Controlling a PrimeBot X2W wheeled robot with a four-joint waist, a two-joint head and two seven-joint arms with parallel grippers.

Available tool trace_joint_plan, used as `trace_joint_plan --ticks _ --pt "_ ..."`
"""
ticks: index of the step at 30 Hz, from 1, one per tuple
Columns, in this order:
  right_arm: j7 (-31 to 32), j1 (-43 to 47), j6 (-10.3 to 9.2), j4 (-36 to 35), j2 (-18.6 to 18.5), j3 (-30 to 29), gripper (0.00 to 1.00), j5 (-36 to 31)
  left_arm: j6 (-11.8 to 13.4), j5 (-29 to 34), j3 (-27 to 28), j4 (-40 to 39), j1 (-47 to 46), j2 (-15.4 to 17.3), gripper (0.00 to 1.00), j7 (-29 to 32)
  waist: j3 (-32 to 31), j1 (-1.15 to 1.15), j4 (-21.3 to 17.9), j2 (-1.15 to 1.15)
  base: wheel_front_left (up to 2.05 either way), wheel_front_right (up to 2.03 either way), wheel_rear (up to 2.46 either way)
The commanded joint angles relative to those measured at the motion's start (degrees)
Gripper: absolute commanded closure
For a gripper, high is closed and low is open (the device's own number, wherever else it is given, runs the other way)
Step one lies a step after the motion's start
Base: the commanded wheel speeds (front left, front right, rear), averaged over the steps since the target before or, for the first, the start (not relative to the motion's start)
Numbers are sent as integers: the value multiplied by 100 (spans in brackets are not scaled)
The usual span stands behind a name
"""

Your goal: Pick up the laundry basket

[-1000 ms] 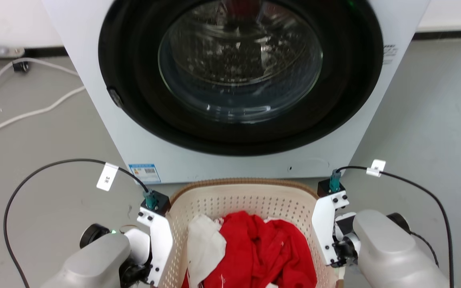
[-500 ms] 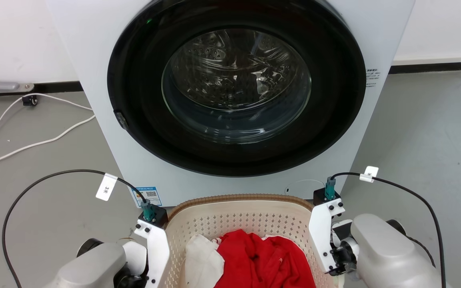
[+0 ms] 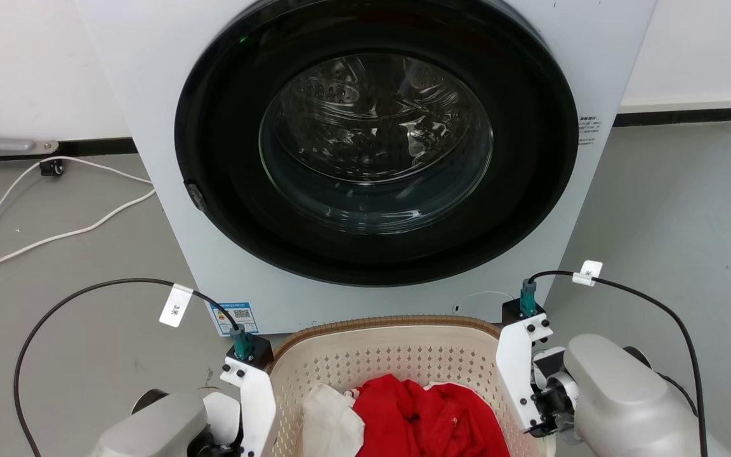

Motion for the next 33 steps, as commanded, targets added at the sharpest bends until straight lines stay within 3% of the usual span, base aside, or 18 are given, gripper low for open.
trace_joint_plan --ticks 1,33 --pt "-12 -65 23 -89 -22 73 100 8 -111 32 -59 -58 94 -80 100 17 -12 0 7 0 0 0 0" --pt "-98 -248 28 33 -34 532 100 509 -111 1 -64 -63 -101 -70 100 5 -29 0 -45 0 0 0 0"
